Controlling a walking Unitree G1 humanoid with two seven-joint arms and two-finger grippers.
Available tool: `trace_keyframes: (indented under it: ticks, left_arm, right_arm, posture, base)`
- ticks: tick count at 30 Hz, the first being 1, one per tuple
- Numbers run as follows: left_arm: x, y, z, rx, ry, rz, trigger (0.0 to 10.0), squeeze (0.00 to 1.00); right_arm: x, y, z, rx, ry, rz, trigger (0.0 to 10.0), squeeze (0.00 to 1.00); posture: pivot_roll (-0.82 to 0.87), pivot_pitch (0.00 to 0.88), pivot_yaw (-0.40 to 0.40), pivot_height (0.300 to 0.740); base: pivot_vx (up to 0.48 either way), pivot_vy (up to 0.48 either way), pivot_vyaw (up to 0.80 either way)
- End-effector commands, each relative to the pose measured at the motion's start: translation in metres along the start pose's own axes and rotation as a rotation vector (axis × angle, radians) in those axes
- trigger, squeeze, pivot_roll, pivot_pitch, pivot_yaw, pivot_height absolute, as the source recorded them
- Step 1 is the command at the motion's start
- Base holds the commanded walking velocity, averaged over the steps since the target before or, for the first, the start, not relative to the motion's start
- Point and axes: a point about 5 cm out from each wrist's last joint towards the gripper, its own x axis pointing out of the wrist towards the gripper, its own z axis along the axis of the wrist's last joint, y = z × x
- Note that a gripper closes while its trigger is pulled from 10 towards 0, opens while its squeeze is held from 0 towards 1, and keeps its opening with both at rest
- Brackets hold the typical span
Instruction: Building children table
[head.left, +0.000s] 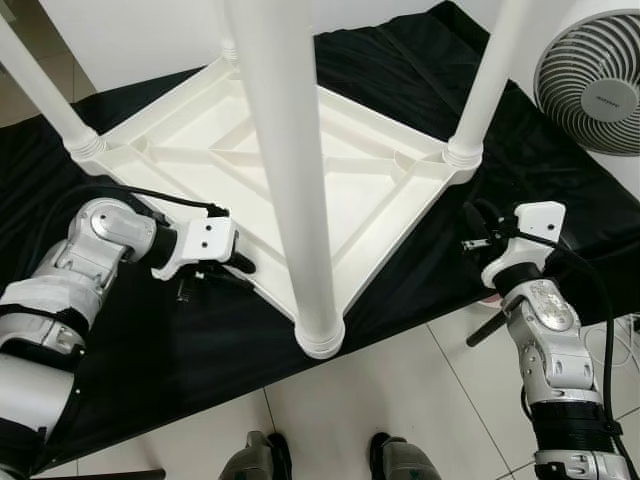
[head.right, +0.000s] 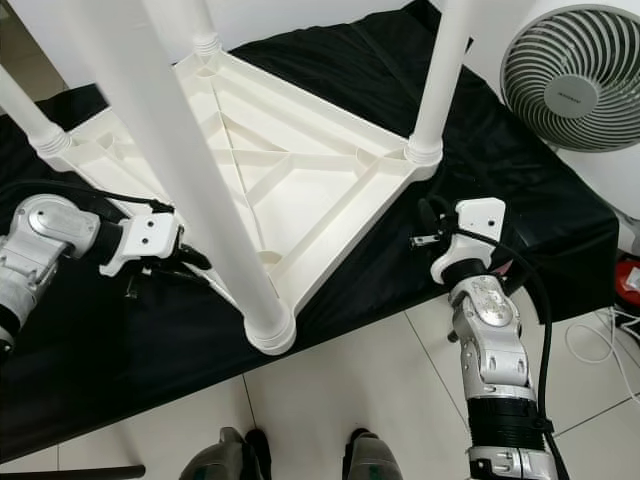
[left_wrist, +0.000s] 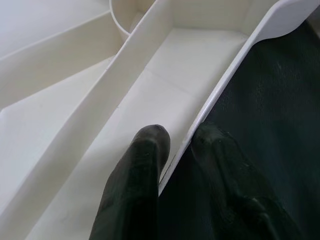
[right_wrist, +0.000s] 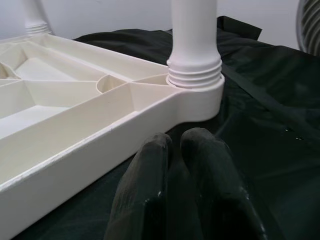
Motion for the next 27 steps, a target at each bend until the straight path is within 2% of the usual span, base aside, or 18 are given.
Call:
trace_keyframes:
  ticks: [1,3,8,11,13,17,19,21,27]
  left_arm:
    - [0.011,-0.018,-0.027,-0.178,-0.002,0.063,0.0,0.00]
    - [0.018,-0.016,-0.027,-0.213,-0.045,0.131,0.0,0.00]
    - [0.021,-0.011,-0.025,-0.241,-0.073,0.209,0.0,0.00]
    - [0.026,-0.005,-0.025,-0.293,-0.098,0.303,0.0,0.00]
    - [0.027,-0.004,-0.026,-0.303,-0.102,0.312,0.0,0.00]
    - [0.031,0.002,-0.030,-0.362,-0.084,0.424,0.0,0.00]
    - [0.031,0.004,-0.030,-0.374,-0.087,0.438,0.0,0.00]
    - [0.035,0.010,-0.026,-0.390,-0.099,0.498,0.0,0.00]
    - [0.042,0.016,-0.018,-0.390,-0.135,0.553,0.0,0.00]
  right_arm:
    - [-0.001,0.001,0.000,0.007,0.005,-0.006,10.0,0.00]
    - [-0.001,0.002,0.000,0.012,0.004,-0.013,10.0,0.00]
    - [0.000,0.003,0.000,0.016,0.003,-0.012,10.0,0.00]
    - [0.005,0.003,0.002,0.017,-0.004,-0.010,10.0,0.00]
    - [0.006,0.003,0.003,0.017,-0.005,-0.011,10.0,0.00]
    - [0.006,0.004,0.004,0.020,-0.011,-0.015,10.0,0.00]
    - [0.006,0.004,0.004,0.022,-0.011,-0.017,10.0,0.00]
    - [0.006,0.004,0.003,0.024,-0.010,-0.022,10.0,0.00]
    - [0.005,0.003,0.002,0.025,-0.006,-0.030,10.0,0.00]
  posture:
    - [-0.08,0.216,0.137,0.740]
    - [-0.08,0.217,0.128,0.740]
    - [-0.08,0.217,0.126,0.740]
    - [-0.08,0.216,0.119,0.740]
    - [-0.08,0.216,0.119,0.740]
    - [-0.08,0.216,0.122,0.740]
    - [-0.08,0.216,0.122,0.740]
    - [-0.08,0.216,0.122,0.740]
    - [-0.08,0.216,0.122,0.740]
  base:
    - [0.000,0.000,0.00]
    - [0.000,0.000,0.00]
    - [0.000,0.000,0.00]
    - [0.000,0.000,0.00]
    - [0.000,0.000,0.00]
    - [0.000,0.000,0.00]
    - [0.000,0.000,0.00]
    - [0.000,0.000,0.00]
    - [0.000,0.000,0.00]
